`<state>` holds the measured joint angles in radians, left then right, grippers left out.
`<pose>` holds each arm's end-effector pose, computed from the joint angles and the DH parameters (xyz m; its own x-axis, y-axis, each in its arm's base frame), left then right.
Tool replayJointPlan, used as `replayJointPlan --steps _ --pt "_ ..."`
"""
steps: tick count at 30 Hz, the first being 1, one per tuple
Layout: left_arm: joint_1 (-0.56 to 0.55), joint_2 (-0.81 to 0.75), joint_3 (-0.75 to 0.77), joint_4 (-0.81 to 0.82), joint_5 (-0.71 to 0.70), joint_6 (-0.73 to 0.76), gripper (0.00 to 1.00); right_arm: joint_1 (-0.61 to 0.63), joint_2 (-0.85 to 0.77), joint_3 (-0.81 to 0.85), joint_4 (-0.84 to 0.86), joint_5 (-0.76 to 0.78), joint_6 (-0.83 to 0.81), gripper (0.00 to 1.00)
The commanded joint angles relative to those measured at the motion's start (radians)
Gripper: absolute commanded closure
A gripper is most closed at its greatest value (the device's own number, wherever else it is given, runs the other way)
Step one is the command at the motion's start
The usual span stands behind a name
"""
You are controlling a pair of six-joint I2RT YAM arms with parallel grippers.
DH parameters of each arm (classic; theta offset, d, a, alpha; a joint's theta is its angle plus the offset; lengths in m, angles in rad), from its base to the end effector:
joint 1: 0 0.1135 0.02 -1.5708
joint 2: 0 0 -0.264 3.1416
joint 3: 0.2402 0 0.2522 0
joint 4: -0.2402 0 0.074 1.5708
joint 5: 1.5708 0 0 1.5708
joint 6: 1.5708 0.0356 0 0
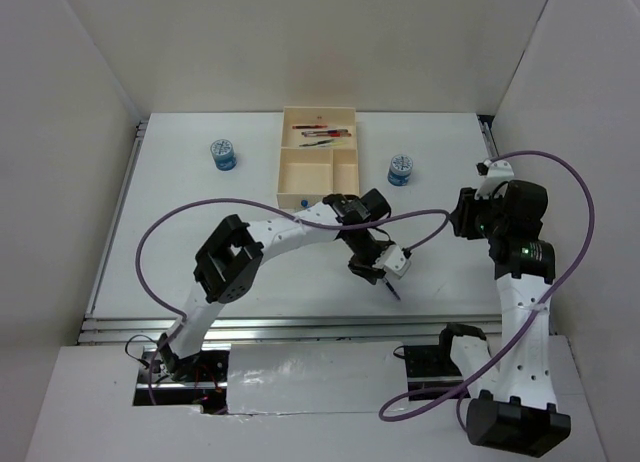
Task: Sort the stationery into containers
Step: Pick up the pen from the center of the board.
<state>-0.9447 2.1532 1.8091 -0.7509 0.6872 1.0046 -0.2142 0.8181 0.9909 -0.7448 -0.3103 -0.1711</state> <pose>0.2527 -0.3880 0.2176 0.3929 0.5700 -0.7216 0.8670 -0.4912 0.0841 0.1599 -0.0237 0.3490 -0.5130 -0.0543 -0.8567 -0.1378 0.9903 0.0197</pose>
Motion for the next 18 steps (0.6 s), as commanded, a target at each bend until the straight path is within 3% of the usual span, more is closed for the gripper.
replayJointPlan --steps 1,9,18 --pt "-0.022 0.045 0.042 0.002 0.037 0.095 0.51 -0.022 0.016 0.034 0.004 -0.062 0.055 0.58" --pt "-0.023 0.063 -0.051 0.195 0.090 0.026 0.52 -0.040 0.032 0.023 0.021 -0.090 0.067 0.58" --pt "-0.040 0.114 -0.010 0.265 0.100 -0.015 0.51 -0.048 0.036 0.018 0.019 -0.096 0.059 0.59"
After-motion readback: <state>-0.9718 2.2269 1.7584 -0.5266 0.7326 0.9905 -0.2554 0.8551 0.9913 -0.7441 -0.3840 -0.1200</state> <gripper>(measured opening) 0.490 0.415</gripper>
